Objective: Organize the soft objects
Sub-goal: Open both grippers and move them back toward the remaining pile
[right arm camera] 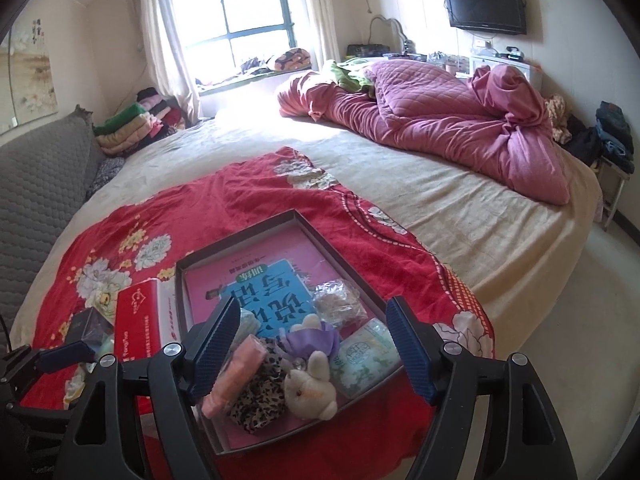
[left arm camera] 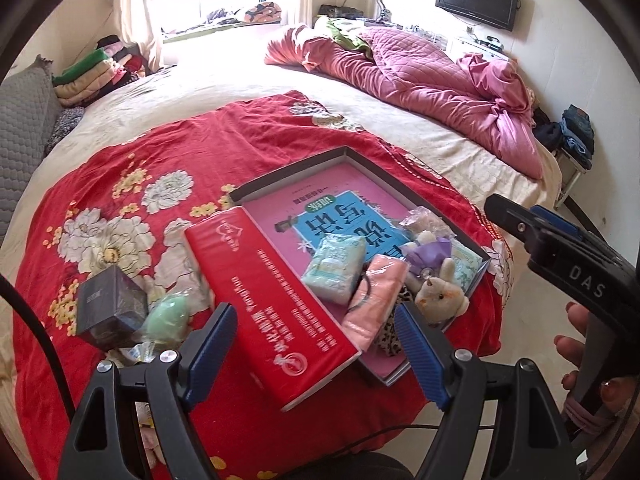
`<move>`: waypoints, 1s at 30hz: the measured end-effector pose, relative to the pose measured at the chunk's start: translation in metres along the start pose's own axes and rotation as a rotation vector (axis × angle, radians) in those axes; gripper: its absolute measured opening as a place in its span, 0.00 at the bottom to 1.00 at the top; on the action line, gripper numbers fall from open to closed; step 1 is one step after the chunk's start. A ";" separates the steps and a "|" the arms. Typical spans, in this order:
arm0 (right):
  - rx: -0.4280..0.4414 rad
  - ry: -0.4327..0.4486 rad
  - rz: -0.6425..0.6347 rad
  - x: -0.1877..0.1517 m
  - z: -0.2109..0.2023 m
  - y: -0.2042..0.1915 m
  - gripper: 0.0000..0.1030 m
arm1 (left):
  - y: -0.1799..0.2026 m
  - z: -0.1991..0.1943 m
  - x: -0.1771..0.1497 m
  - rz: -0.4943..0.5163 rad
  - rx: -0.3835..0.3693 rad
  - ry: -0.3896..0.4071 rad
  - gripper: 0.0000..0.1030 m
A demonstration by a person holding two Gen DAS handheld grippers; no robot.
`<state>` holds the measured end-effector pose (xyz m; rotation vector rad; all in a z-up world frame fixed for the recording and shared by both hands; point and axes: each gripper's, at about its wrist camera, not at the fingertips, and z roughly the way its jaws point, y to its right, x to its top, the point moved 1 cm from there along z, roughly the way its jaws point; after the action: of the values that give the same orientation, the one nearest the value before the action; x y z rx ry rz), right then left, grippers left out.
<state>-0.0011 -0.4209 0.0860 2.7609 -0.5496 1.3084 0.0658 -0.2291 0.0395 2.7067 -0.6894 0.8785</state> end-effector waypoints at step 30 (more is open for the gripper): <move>0.020 0.023 -0.157 -0.020 -0.044 -0.076 0.76 | -0.050 -0.053 -0.028 -0.069 0.055 0.037 0.78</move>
<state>-0.0204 -0.3360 0.1084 2.7363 -0.3127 1.3146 0.0444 -0.1584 0.0622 2.7373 -0.5689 0.9411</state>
